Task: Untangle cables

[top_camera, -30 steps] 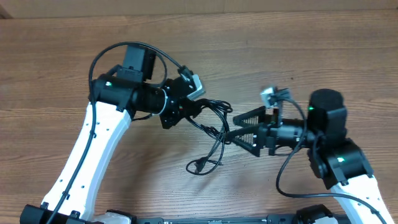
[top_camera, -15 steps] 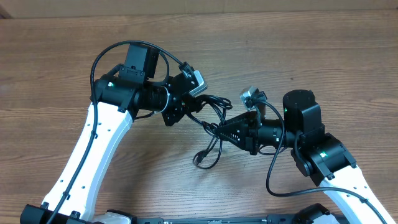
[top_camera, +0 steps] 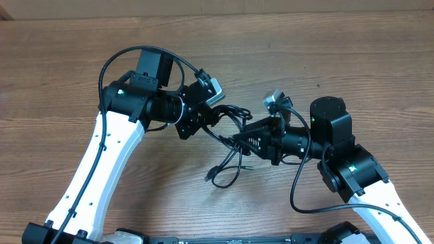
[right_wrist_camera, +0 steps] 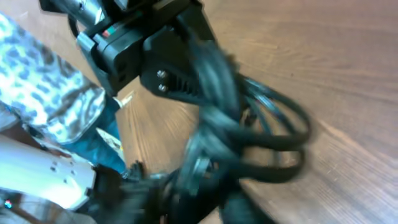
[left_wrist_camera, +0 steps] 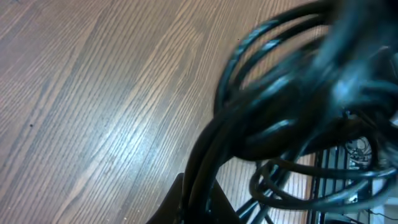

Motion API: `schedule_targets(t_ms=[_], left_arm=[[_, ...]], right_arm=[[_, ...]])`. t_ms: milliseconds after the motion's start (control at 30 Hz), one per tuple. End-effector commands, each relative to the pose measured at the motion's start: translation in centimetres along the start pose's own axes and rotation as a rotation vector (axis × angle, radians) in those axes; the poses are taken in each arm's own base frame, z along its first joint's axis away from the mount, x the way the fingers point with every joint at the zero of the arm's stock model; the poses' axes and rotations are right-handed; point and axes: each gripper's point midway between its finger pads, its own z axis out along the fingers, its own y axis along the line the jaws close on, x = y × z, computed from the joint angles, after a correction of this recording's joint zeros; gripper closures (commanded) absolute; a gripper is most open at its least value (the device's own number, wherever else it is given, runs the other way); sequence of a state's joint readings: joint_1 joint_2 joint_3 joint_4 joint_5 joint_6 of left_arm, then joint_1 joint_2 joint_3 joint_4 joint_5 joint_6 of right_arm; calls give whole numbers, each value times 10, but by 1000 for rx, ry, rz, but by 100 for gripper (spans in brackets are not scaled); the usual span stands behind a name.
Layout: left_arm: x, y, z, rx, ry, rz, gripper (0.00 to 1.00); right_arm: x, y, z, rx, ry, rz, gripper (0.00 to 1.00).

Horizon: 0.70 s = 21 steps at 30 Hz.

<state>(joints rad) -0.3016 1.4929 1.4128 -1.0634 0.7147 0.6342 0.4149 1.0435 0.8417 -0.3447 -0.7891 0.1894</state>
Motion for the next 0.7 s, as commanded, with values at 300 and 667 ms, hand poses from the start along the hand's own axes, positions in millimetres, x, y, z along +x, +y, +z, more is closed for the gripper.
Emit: schedule_targets(t_ms=[300,667], left_arm=[[8,15,-5,-109,61,-60,96],[8,38,-13,-206,36,-252,78]], right_arm=[[-10,6,-2,-2,-22,-37,96],[-7,6,-1,0,-14,-28,96]])
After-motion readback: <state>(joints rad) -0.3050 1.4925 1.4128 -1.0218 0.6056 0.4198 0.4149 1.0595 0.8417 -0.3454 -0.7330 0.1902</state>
